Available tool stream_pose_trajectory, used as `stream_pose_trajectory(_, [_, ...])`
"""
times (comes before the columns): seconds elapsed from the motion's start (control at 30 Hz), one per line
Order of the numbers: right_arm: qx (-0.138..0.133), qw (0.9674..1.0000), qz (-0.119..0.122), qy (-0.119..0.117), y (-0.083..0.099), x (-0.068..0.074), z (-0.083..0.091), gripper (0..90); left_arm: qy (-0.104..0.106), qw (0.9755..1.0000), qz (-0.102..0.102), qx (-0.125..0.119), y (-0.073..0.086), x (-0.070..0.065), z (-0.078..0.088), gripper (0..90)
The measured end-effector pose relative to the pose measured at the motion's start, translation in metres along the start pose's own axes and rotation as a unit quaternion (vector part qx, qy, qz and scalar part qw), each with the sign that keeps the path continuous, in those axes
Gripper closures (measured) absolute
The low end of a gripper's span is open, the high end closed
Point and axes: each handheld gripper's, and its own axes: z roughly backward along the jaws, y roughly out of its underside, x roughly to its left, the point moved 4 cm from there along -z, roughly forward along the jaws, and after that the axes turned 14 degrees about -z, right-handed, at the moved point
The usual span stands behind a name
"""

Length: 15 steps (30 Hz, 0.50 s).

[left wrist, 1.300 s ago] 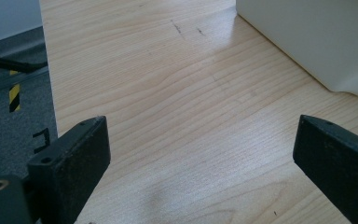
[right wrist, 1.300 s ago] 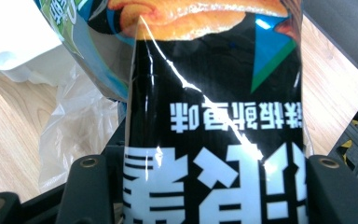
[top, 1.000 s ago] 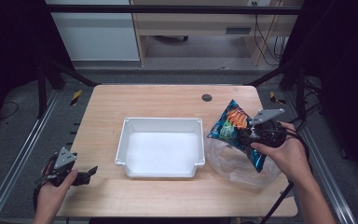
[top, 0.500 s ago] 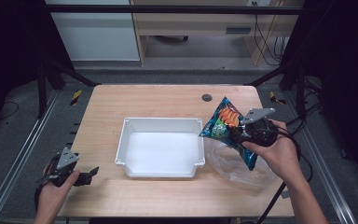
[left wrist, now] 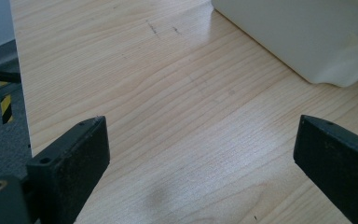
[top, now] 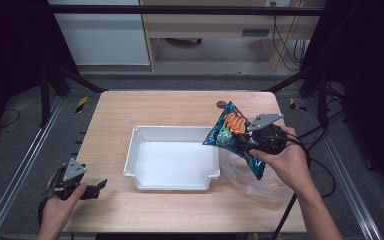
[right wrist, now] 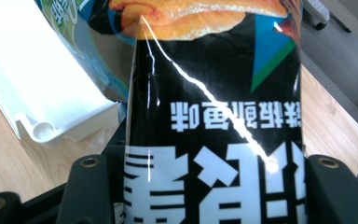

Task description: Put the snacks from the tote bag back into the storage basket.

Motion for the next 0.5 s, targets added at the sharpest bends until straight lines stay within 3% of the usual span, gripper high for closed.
stream_pose_trajectory(0.5, [-0.005,0.9997,0.018,-0.013,-0.014,0.017,-0.011,42.3,0.003,0.9999,-0.009,0.004,-0.001,-0.003,-0.002,3.1])
